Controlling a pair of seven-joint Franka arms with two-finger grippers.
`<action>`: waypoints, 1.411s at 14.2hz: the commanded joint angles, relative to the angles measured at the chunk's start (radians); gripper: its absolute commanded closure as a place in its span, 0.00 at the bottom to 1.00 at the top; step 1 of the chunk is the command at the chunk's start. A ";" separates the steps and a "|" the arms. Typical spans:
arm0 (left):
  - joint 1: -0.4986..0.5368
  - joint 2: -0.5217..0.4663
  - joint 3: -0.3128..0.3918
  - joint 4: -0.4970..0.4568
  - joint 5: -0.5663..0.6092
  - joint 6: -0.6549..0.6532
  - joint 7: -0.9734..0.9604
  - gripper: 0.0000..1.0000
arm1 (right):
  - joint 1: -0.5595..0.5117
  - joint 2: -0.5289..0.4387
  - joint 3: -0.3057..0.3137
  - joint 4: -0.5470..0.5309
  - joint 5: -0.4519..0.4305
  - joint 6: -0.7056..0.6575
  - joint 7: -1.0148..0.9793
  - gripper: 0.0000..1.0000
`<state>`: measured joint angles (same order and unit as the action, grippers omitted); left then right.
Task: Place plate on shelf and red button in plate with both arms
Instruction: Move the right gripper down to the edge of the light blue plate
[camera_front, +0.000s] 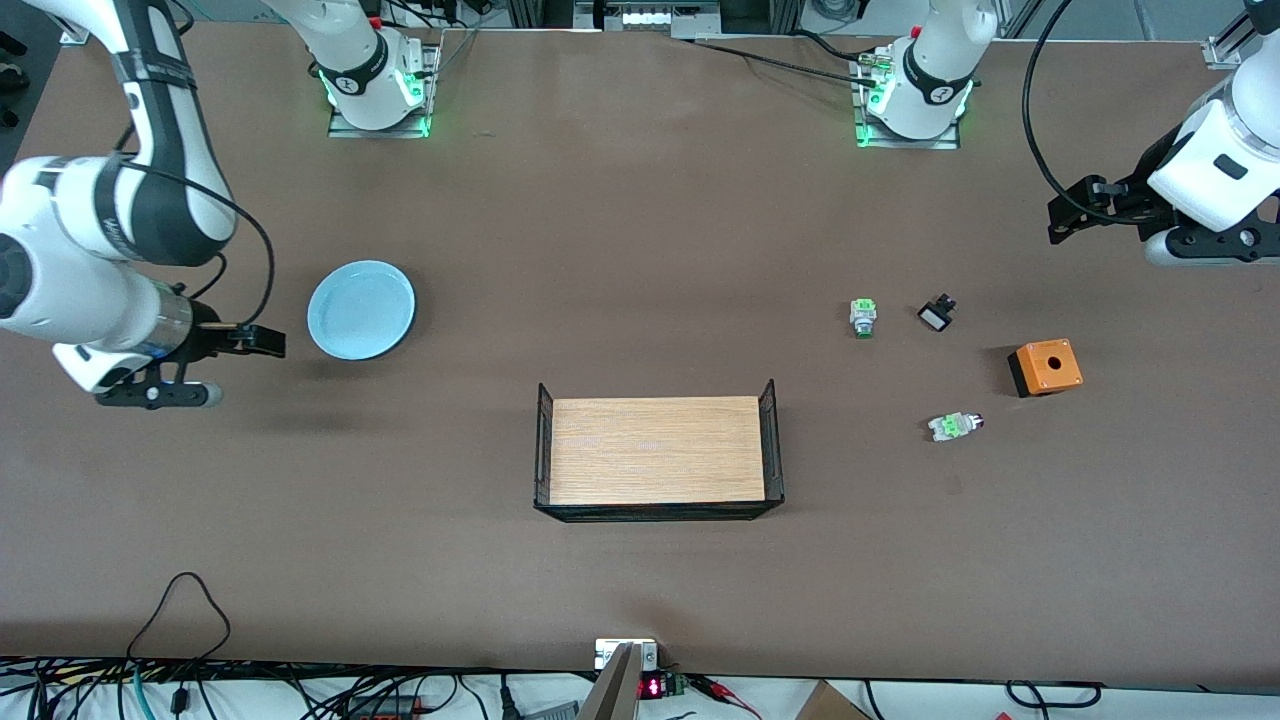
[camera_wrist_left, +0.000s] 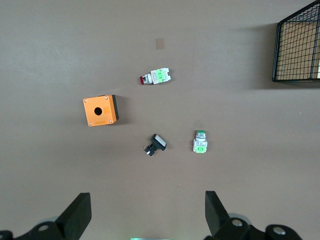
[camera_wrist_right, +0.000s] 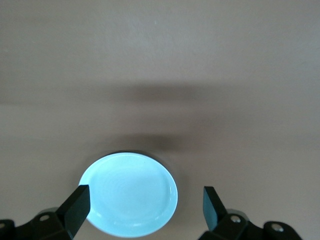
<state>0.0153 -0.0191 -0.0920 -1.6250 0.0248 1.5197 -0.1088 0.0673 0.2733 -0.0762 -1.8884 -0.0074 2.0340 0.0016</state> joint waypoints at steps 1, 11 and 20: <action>0.003 0.013 0.001 0.030 -0.003 -0.015 0.018 0.00 | -0.027 -0.079 0.003 -0.211 0.004 0.144 0.014 0.00; 0.003 0.013 0.001 0.030 -0.003 -0.015 0.018 0.00 | -0.053 -0.026 0.003 -0.411 0.004 0.325 0.015 0.00; 0.003 0.013 0.001 0.030 -0.003 -0.015 0.018 0.00 | -0.081 0.036 0.003 -0.463 0.000 0.417 0.009 0.00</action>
<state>0.0155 -0.0189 -0.0919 -1.6250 0.0248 1.5197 -0.1088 -0.0066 0.3089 -0.0800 -2.3407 -0.0073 2.4314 0.0065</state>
